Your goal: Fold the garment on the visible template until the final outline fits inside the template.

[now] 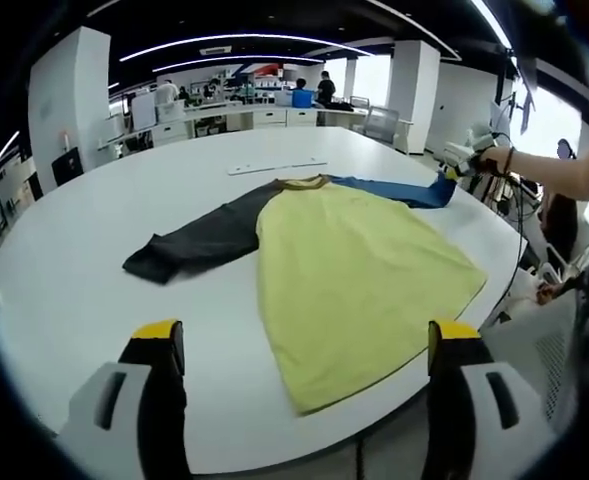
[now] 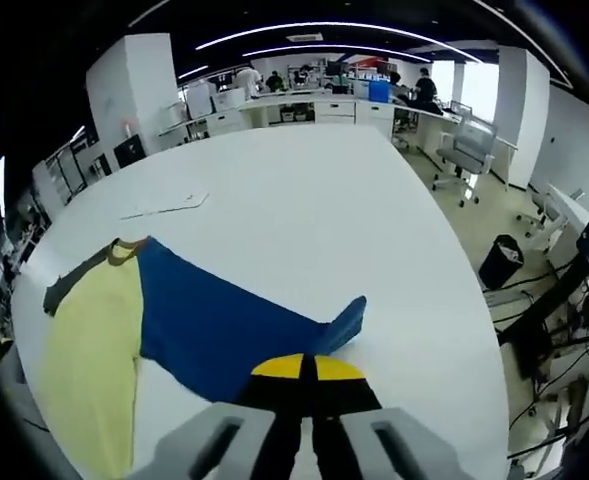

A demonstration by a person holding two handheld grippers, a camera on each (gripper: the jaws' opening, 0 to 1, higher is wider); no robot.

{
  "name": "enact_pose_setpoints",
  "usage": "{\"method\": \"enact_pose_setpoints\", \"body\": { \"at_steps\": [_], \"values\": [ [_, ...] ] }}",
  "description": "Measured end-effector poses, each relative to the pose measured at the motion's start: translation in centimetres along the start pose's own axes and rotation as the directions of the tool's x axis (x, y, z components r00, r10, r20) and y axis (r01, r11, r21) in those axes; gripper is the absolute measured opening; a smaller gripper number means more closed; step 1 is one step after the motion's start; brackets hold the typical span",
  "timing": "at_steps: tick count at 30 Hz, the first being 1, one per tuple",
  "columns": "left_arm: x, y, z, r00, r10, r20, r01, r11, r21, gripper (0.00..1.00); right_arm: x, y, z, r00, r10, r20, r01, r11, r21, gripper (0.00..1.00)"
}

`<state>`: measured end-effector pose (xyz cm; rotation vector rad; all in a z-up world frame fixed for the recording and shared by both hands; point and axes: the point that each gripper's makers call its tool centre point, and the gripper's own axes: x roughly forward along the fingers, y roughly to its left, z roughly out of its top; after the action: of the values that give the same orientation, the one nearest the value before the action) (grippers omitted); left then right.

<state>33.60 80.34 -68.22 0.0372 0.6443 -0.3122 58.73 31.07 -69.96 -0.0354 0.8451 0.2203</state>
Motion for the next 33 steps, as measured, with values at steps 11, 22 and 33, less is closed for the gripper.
{"method": "enact_pose_setpoints", "body": {
  "at_steps": [11, 22, 33],
  "values": [
    [0.3, -0.2, -0.6, 0.999, -0.025, -0.032, 0.026, 1.000, 0.004, 0.99, 0.3, 3.2, 1.9, 0.999, 0.045, 0.017, -0.044, 0.998, -0.052, 0.00],
    [0.1, -1.1, 0.5, 0.999, -0.049, 0.009, 0.050, 0.998, -0.044, 0.99, 1.9, 6.1, 3.6, 0.994, 0.104, 0.021, -0.102, 0.991, -0.082, 0.00],
    [0.1, -1.1, 0.7, 0.998, -0.058, 0.031, 0.060, 0.996, -0.065, 0.99, 3.4, 9.0, 4.6, 0.990, 0.142, -0.008, -0.141, 0.981, -0.133, 0.00]
  ]
}}
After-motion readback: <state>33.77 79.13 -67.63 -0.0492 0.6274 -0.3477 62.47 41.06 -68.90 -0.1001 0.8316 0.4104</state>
